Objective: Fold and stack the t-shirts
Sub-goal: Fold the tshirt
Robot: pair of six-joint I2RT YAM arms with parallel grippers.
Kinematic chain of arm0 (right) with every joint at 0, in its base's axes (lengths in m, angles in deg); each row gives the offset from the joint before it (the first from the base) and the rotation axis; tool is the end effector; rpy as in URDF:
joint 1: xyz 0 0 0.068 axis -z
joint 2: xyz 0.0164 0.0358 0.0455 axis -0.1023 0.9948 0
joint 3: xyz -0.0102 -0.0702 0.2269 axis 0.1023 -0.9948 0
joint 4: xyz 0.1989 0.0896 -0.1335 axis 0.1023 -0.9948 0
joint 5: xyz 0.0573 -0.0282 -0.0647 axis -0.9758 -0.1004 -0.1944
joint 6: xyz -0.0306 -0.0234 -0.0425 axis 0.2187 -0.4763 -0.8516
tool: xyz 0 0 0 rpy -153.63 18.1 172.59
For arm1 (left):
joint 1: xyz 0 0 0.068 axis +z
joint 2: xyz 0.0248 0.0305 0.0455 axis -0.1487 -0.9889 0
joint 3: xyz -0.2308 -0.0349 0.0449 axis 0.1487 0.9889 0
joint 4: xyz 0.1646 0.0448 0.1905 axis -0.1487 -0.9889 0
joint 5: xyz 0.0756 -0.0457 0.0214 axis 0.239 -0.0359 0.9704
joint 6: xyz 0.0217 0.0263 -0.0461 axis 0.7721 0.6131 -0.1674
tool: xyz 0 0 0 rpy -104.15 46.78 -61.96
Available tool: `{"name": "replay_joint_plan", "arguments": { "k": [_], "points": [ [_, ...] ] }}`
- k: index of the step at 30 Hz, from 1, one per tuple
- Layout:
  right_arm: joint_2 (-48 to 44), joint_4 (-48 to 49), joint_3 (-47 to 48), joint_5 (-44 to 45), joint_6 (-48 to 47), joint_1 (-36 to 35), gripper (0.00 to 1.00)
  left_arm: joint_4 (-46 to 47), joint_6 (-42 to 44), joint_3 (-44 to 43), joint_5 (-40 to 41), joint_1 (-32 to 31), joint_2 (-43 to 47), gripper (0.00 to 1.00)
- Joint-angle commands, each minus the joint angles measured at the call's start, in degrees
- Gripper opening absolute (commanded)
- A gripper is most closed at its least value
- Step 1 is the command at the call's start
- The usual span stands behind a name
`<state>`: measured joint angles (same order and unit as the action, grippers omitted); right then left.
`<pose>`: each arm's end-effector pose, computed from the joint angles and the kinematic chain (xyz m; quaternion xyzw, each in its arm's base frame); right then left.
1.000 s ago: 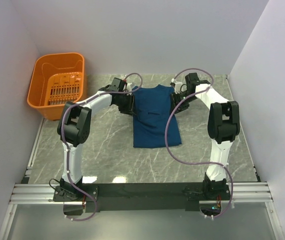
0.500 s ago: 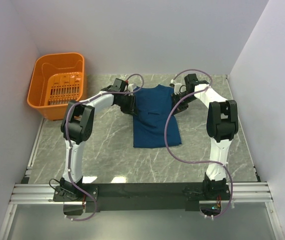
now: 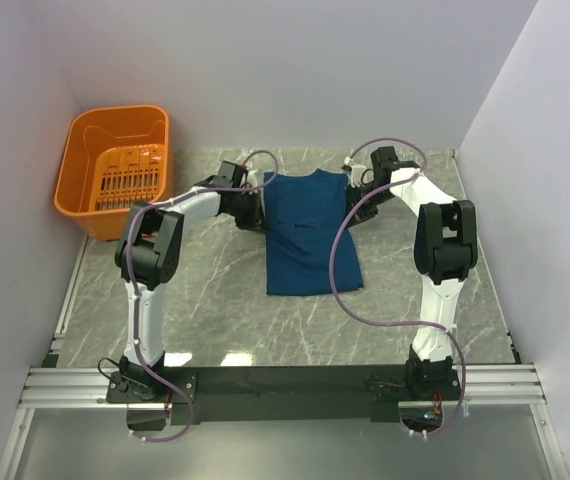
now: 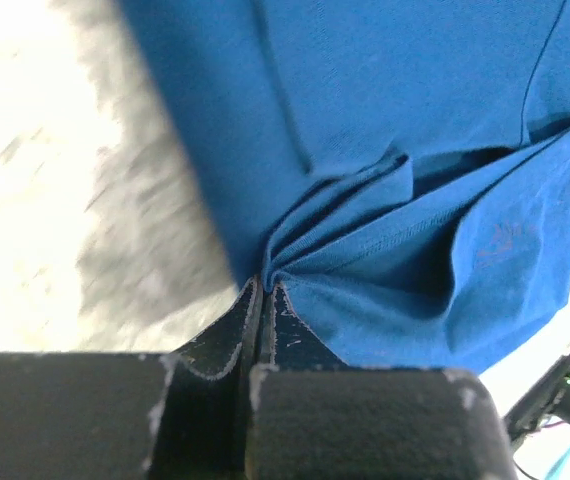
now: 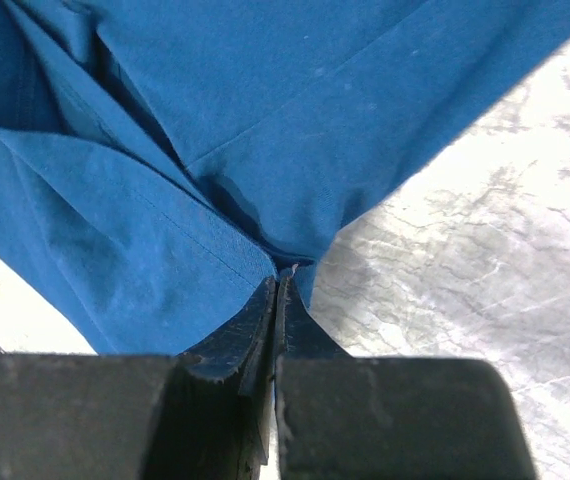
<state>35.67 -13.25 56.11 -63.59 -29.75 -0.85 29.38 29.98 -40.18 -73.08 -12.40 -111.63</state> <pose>0.4074 0.0708 0.1529 -0.2251 0.9184 0.2752 0.1738 0.4002 -0.1732 0.1255 0.0551 0.9310 -0.3121 0.1812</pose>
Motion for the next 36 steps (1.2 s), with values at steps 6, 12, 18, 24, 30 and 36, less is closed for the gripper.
{"name": "replay_joint_plan", "arguments": {
  "k": [6, 12, 18, 24, 30, 36],
  "points": [
    [-1.8, 2.9, 0.2, 1.1, 1.9, 1.0, 0.00, 3.9, -2.4, 4.4, -2.2, 1.7, 6.7, 0.01],
    [-1.8, 3.5, 0.1, 1.9, 2.5, 0.9, 0.04, 4.6, -4.1, 2.7, -2.3, 1.7, 5.6, 0.06],
    [-7.4, 4.5, -1.5, 2.7, 1.1, 2.0, 0.50, 5.3, -2.6, 1.0, 2.6, 1.7, 8.8, 0.41],
    [-19.7, -2.1, -7.8, -6.0, -19.6, 3.8, 0.57, 17.5, 10.7, 17.1, 6.2, 1.4, 28.4, 0.45],
    [-39.8, -12.1, -31.3, -12.0, -75.9, 3.3, 0.75, 28.4, 32.9, 37.9, -0.5, -2.0, 49.4, 0.82],
    [-40.5, -10.0, -39.6, -2.7, -84.1, -3.7, 0.74, 21.4, 49.8, 42.2, 4.9, -10.4, 50.3, 0.87]
  ]
}}
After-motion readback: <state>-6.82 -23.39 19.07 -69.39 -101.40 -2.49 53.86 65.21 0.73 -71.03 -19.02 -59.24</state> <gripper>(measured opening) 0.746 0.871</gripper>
